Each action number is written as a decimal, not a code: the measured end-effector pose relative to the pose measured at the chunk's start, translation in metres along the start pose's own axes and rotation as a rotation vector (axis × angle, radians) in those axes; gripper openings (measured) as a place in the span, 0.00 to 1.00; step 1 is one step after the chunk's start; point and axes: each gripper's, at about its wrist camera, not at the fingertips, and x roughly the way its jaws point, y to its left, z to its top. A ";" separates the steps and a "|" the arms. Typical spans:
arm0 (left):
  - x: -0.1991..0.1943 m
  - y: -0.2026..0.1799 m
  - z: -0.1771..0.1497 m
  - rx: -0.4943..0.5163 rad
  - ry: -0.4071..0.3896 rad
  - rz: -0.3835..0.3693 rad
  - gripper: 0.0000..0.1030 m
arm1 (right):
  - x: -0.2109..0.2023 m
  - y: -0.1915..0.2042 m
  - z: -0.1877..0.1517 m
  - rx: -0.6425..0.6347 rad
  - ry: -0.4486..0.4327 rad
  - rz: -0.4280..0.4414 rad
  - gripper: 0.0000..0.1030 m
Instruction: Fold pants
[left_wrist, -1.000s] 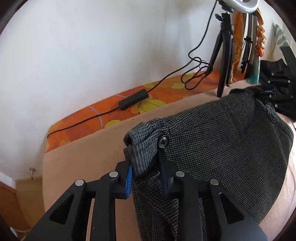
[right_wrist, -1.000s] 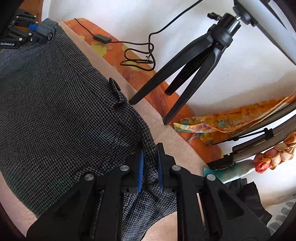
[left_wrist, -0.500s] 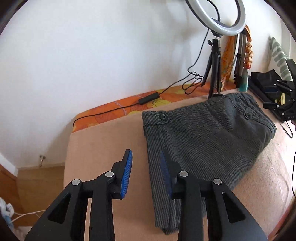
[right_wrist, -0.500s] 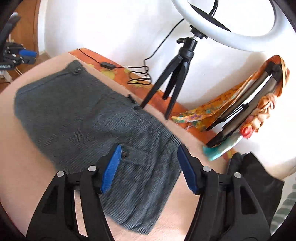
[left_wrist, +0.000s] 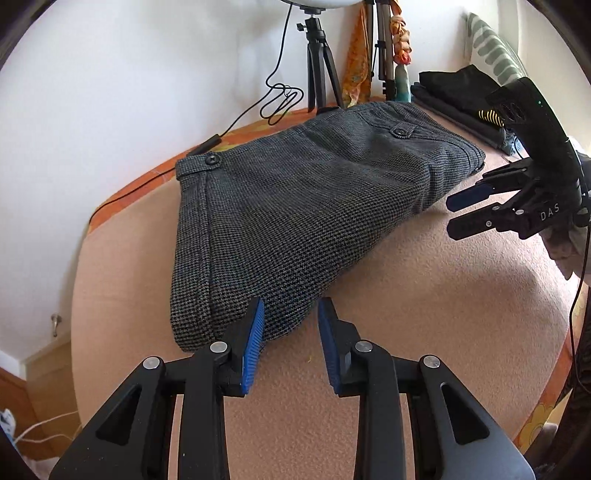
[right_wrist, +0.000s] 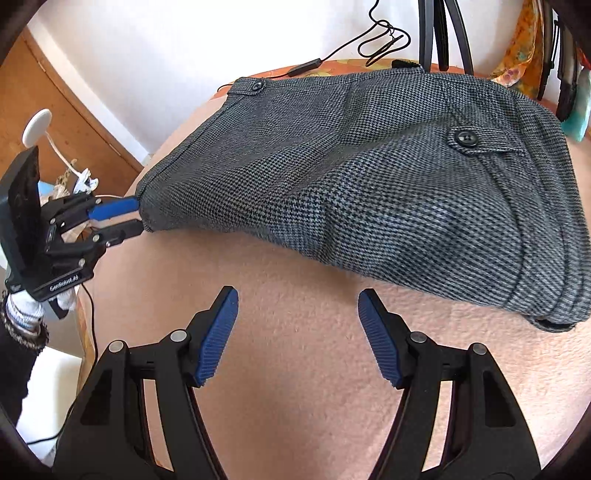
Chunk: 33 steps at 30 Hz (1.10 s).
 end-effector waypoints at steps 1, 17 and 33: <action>0.002 0.002 0.000 -0.006 0.004 -0.004 0.27 | 0.005 0.002 0.002 0.013 -0.014 -0.001 0.68; 0.007 0.044 0.016 -0.081 -0.037 0.053 0.27 | 0.021 0.018 0.056 0.237 -0.054 0.396 0.10; 0.043 -0.020 0.038 0.052 0.027 -0.133 0.27 | -0.021 -0.001 -0.012 0.343 -0.054 0.191 0.66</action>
